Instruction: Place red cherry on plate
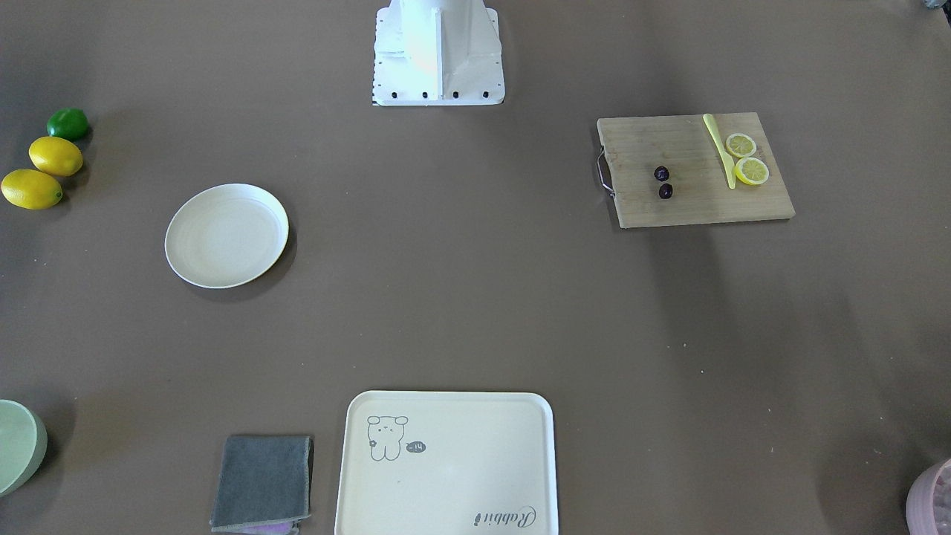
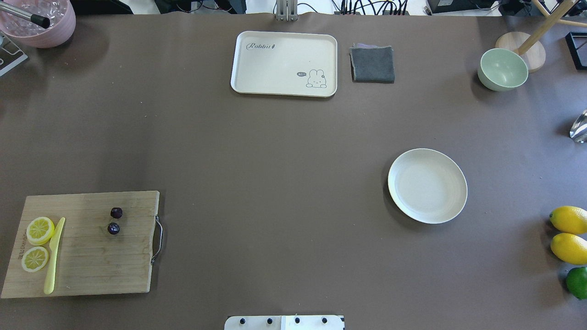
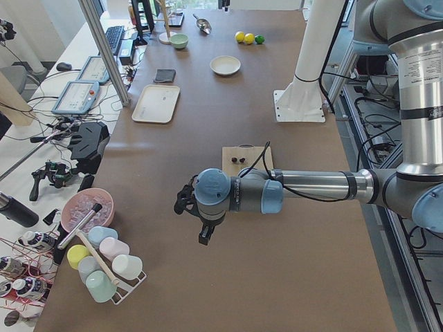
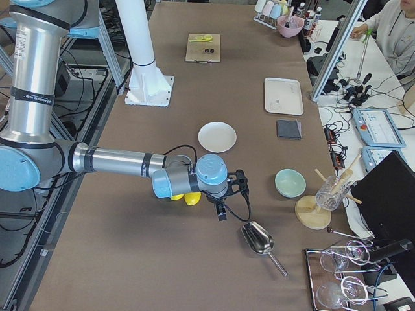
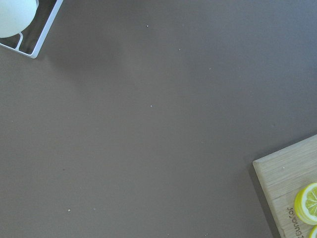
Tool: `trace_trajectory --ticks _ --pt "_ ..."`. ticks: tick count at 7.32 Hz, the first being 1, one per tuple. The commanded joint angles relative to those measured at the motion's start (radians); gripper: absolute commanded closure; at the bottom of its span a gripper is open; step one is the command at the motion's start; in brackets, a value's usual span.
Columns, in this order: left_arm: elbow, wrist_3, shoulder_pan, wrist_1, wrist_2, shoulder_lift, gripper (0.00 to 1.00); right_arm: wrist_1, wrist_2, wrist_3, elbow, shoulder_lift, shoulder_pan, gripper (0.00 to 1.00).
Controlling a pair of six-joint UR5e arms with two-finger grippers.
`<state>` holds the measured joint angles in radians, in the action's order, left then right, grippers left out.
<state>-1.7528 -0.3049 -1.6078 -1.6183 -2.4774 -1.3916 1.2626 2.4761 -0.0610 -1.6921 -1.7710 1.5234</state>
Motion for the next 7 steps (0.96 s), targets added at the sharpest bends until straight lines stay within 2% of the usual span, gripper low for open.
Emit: trace_trajectory --ticks 1,3,5,6,7 --pt "0.009 0.003 0.023 0.000 0.002 -0.001 0.02 0.000 0.081 0.003 0.002 0.002 -0.043 0.00" --pt "0.015 0.003 0.029 0.001 0.002 0.000 0.02 0.000 0.081 0.024 0.000 0.040 -0.144 0.00" --pt "0.036 0.004 0.040 0.000 0.000 -0.009 0.02 -0.005 0.072 0.289 -0.011 0.122 -0.233 0.03" --pt "0.029 0.004 0.045 -0.009 0.000 -0.012 0.02 -0.002 0.069 0.306 -0.003 0.160 -0.274 0.03" --pt "0.023 0.033 0.045 -0.021 0.000 -0.018 0.02 -0.005 0.069 0.413 0.005 0.221 -0.313 0.04"
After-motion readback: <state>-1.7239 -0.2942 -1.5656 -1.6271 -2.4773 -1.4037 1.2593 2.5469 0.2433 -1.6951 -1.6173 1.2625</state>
